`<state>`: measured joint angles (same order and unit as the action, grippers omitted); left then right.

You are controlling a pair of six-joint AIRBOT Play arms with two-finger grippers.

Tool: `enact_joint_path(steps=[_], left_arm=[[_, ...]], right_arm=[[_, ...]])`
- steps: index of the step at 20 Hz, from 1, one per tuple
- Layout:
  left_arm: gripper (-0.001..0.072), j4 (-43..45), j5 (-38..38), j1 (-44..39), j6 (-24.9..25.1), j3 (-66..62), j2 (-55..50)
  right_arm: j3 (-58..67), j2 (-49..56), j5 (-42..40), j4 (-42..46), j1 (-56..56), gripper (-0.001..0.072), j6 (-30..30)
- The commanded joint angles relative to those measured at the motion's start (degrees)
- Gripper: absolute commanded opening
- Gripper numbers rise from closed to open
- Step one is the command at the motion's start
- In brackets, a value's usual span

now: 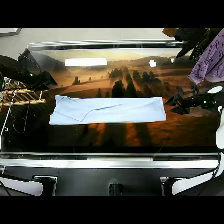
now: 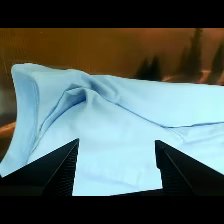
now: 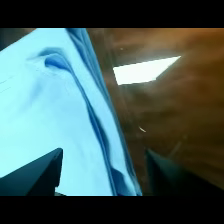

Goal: Fold the clothes and pants, and hang the long-sleeved shirts on hangers.

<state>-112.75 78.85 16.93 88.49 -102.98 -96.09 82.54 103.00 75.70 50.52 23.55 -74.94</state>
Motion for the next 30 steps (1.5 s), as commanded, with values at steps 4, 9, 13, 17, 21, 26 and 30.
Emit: enact_joint_path(steps=[4,9,13,17,21,26,30], left_arm=[[0.056,0.33,0.52,0.0,-0.02,-0.07,1.2],[0.056,0.33,0.55,0.0,0.02,-0.07,1.2],[0.0559,0.31,0.61,0.0,0.02,-0.07,1.2],[0.0523,0.24,1.38,-0.07,0.0,-0.04,1.14],[0.0019,-3.52,1.31,-2.27,0.0,0.61,-0.2],[0.0018,-11.52,-5.75,-12.74,-1.73,3.85,-5.75],[0.0018,-12.39,-16.24,-25.18,-10.05,3.82,-11.93]], right_arm=[[0.02,3.21,0.2,-2.78,-1.46,0.0588,3.15],[-0.02,4.17,-3.23,1.86,-5.97,0.0578,1.62],[-0.02,4.37,-5.16,2.58,-9.33,0.0431,1.64],[0.07,2.86,-4.24,2.49,-10.12,0.0043,1.27],[2.8,-3.23,0.31,8.61,-10.12,0.0029,-5.22],[7.17,-11.63,3.5,16.92,-10.12,0.0029,-12.09],[10.43,-16.04,4.37,21.0,-10.12,0.0029,-15.69]])
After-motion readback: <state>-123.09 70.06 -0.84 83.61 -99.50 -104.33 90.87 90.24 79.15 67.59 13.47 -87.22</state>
